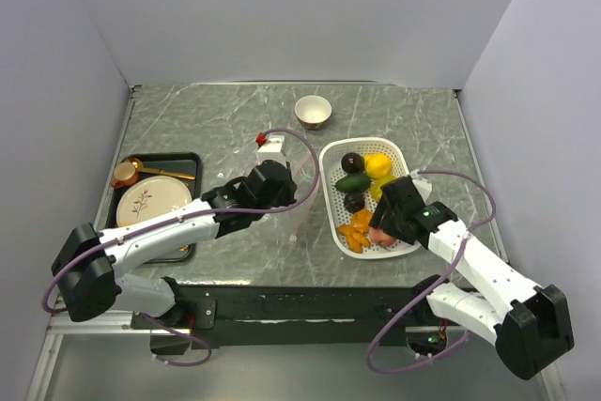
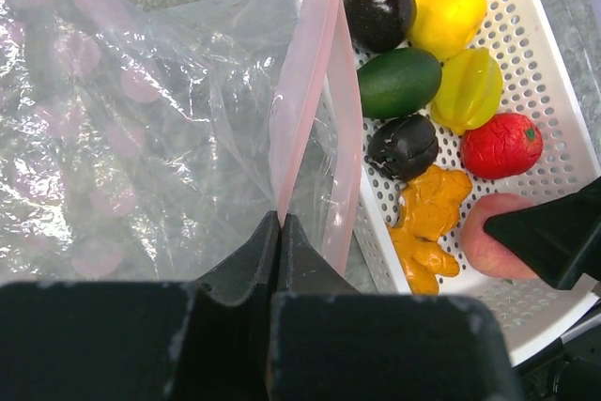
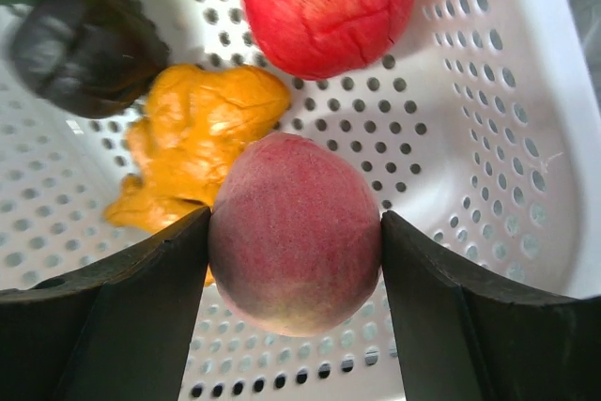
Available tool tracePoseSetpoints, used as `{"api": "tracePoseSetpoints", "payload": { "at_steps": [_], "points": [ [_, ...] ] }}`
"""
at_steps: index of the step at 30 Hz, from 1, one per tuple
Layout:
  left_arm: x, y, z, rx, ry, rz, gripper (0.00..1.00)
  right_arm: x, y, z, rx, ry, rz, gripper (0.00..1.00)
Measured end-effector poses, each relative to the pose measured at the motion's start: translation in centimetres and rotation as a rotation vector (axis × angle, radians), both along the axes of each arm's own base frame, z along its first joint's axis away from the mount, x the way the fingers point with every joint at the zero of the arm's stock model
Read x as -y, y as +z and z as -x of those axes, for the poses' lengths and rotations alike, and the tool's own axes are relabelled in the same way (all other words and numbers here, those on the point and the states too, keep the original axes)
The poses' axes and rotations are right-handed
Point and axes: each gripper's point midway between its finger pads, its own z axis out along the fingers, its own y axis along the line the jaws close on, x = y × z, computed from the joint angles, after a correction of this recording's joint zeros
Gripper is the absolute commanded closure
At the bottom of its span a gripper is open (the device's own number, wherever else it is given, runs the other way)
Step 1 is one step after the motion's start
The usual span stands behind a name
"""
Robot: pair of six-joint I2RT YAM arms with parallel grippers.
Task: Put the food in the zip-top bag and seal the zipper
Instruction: Pick up the fake fruit from the bin.
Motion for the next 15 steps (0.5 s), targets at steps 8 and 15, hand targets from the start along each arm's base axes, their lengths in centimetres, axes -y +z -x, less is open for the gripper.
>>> {"api": "tracePoseSetpoints", "payload": {
  "at_steps": [8, 15],
  "points": [
    [-0.7, -0.2, 0.5, 0.001, 0.001, 0.002, 0.99, -1.4, 4.7, -3.2, 0.141, 0.024, -0.047, 0.68],
    [-0.7, -0.1, 0.5, 0.002, 0.002, 0.003, 0.99, -3.2, 6.5, -4.5, 0.212, 0.080, -0.122, 0.68]
  ]
}}
